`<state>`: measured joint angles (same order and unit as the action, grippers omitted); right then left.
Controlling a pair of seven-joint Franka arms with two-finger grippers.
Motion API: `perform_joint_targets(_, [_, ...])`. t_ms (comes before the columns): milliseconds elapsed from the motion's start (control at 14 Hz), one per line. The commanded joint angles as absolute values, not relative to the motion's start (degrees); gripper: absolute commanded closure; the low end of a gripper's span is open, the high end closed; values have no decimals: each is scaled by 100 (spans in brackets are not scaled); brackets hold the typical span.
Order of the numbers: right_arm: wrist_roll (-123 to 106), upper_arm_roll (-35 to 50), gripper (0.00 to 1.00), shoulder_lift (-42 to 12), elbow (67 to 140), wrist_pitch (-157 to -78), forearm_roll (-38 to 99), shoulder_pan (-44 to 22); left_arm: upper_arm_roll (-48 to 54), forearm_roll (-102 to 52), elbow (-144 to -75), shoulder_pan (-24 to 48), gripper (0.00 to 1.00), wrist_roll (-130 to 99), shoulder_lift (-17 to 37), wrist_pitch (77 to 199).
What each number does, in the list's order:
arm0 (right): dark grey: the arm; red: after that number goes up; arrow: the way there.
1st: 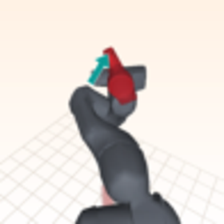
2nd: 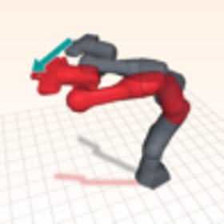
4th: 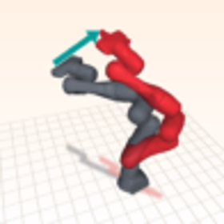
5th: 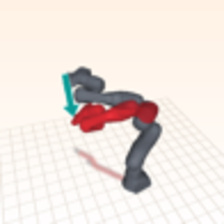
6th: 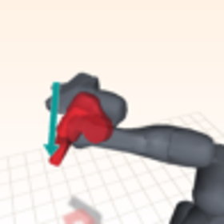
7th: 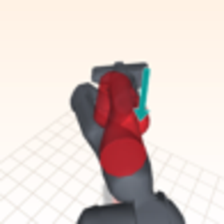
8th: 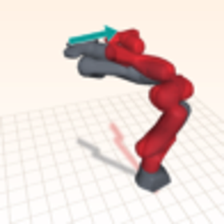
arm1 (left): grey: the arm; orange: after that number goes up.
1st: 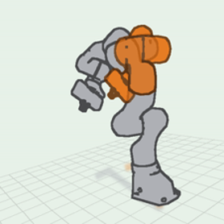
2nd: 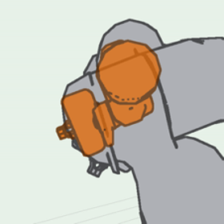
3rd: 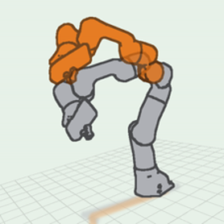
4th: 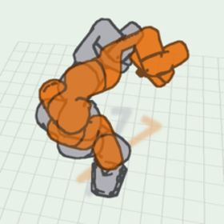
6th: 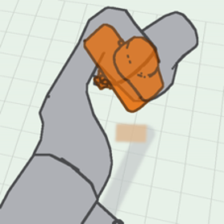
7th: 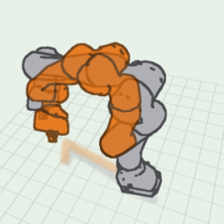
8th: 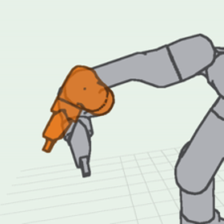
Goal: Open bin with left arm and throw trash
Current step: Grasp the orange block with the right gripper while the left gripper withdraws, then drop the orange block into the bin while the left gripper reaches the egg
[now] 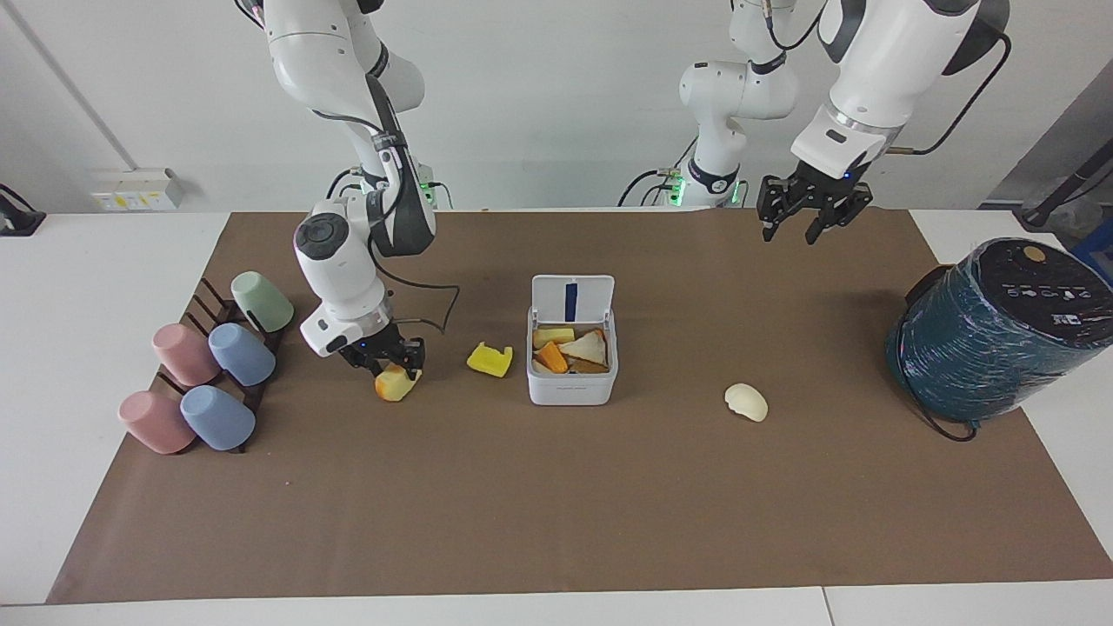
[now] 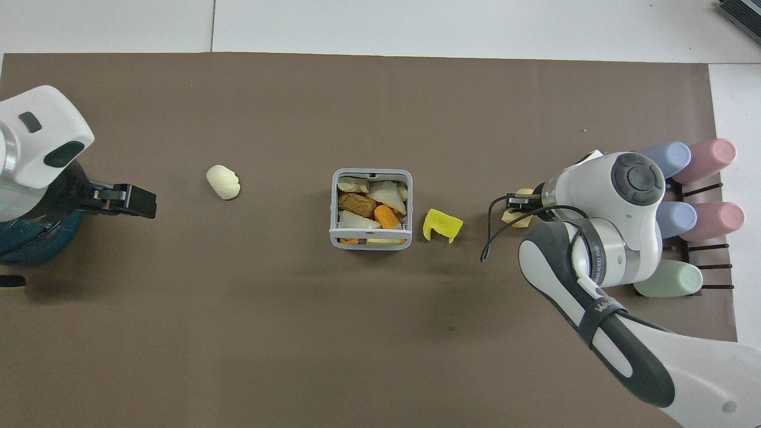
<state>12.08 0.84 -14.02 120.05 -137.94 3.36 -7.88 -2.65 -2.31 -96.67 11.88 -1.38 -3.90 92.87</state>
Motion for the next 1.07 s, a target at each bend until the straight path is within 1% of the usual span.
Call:
perform_joint_targets(0, [1274, 105, 100, -1397, 11866, -13729, 396, -738, -202, -141, -9808, 810, 0, 237, -483, 9316])
perform_joint_targets(143, [1274, 97, 100, -1328, 11489, -13257, 396, -738, -202, -141, -9914, 703, 0, 237, -510, 9412])
perform_joint_targets(286, [1274, 97, 100, -1275, 10902, -12520, 396, -738, -202, -132, -10010, 694, 0, 229, -527, 9623])
perform_joint_targets(429, [1545, 132, 100, -1274, 10182, -11790, 404, -808, -176, -18, -10395, 703, 0, 237, -562, 10323])
perform_joint_targets(571, [2124, 472, 100, -1257, 9653, -11409, 413, -817, -193, -18, -10608, 738, 0, 211, -475, 10748])
perform_joint_targets(643, [2414, 640, 100, -1266, 9494, -11365, 439, -817, -193, -18, -10774, 738, 0, 228, -466, 10984])
perform_joint_targets(786, [3029, 878, 100, -1309, 9396, -11565, 1182, -826, -193, -9, -11344, 703, 0, 490, -580, 11773])
perform_joint_targets(857, [3232, 940, 100, -1310, 9422, -11801, 1508, -931, -193, -9, -11408, 651, 0, 936, -615, 12047])
perform_joint_targets(929, [3478, 940, 100, -1318, 9431, -11943, 1651, -1140, -193, -9, -11408, 537, 0, 1645, -572, 12311])
perform_joint_targets(1000, [3759, 940, 100, -1353, 9439, -12084, 1670, -1273, -193, -17, -11408, 527, 0, 1818, -528, 12548])
